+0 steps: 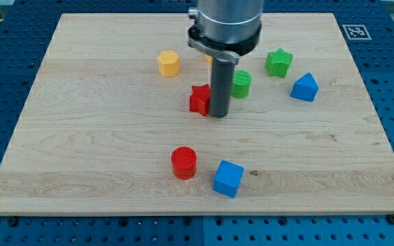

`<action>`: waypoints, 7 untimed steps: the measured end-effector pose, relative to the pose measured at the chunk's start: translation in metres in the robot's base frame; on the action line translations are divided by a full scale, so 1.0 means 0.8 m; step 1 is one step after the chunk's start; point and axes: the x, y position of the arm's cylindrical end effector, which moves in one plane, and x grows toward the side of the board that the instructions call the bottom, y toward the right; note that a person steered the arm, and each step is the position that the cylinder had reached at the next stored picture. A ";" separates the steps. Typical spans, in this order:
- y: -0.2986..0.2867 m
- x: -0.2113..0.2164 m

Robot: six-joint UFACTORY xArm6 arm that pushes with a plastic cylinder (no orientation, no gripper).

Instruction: Move red circle towards center

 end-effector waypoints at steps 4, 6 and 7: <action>-0.145 0.070; -0.142 0.160; -0.129 0.166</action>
